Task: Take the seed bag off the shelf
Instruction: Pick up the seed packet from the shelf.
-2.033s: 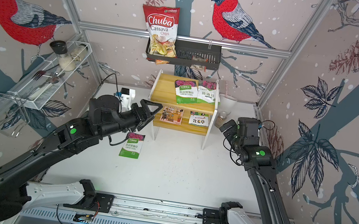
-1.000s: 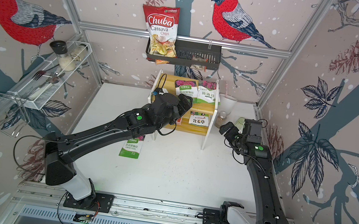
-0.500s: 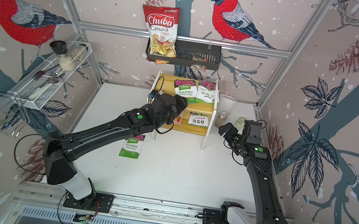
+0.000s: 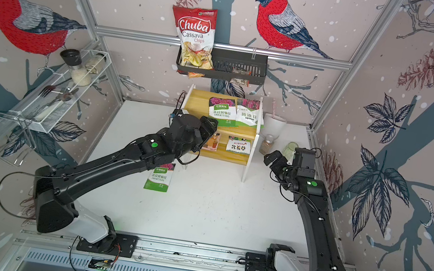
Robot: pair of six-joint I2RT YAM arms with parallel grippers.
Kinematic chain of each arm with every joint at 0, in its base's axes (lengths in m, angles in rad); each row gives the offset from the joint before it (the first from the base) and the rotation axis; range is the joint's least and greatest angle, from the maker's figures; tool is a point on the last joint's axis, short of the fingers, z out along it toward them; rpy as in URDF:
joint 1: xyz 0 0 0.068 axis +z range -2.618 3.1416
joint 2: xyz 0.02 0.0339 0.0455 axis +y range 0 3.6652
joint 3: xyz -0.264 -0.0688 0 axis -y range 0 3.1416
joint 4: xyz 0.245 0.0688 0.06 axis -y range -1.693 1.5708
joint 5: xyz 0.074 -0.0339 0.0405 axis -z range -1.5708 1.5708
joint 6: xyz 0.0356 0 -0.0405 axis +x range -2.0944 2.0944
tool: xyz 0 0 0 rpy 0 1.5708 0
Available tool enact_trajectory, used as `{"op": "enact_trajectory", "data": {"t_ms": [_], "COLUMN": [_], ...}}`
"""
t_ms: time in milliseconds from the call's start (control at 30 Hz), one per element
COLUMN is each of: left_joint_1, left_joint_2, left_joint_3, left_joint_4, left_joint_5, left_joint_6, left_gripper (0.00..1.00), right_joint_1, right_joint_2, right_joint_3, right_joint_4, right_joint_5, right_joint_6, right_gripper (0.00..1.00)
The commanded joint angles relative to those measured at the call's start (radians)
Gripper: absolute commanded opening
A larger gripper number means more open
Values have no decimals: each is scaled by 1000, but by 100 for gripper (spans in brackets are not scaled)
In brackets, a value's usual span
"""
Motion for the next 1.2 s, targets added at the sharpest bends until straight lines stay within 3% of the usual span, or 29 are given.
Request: {"op": "enact_trajectory", "data": {"t_ms": [0, 167, 367, 667, 900, 1167], "left_joint_1": [14, 21, 1, -11, -10, -11], "left_joint_2": [-21, -32, 40, 141, 95, 35], "left_joint_3": [-24, -22, 80, 144, 108, 67], "left_joint_4": [-45, -21, -8, -22, -73, -103], "left_joint_5": [-29, -7, 1, -9, -25, -34], "left_joint_6": [-26, 4, 44, -18, -31, -34], "left_gripper": [76, 75, 85, 89, 80, 77], "right_joint_1": [3, 10, 11, 12, 10, 11], "right_joint_2": [-4, -7, -18, -32, -37, -21], "right_joint_3": [-3, -7, -23, -32, -44, -45], "right_joint_4": [34, 32, 31, 27, 30, 49], "right_joint_5": [-13, -7, -2, -1, 2, -4], "right_joint_6": [12, 17, 17, 19, 19, 25], "right_gripper": [100, 100, 100, 100, 100, 100]}}
